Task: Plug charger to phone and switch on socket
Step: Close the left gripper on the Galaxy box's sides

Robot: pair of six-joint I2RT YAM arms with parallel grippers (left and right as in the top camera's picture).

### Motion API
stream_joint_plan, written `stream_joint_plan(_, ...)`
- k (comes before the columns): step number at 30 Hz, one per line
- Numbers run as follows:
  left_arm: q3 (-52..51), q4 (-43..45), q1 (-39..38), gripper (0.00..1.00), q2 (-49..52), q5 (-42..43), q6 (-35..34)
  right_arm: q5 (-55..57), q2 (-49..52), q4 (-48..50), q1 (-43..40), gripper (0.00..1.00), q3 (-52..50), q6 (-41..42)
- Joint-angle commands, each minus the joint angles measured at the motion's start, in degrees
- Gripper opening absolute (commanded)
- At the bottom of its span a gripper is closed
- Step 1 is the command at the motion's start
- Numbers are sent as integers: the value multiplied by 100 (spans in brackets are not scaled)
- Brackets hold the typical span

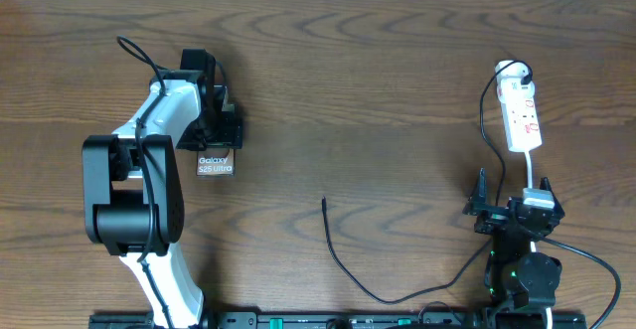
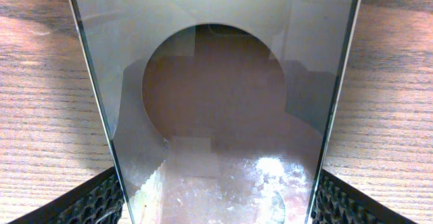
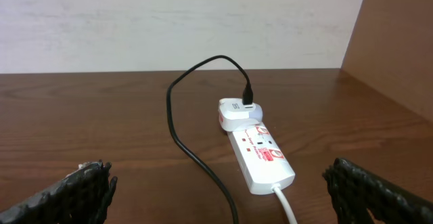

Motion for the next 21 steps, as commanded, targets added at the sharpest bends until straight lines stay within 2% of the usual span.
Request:
stream_joint_plan(1, -66, -31, -2, 84, 109, -114, 37, 2, -31, -26, 39, 99, -4, -46)
stream_joint_plan(21, -66, -31, -2, 83, 109, -114, 35, 2, -31, -26, 39, 99, -4, -46)
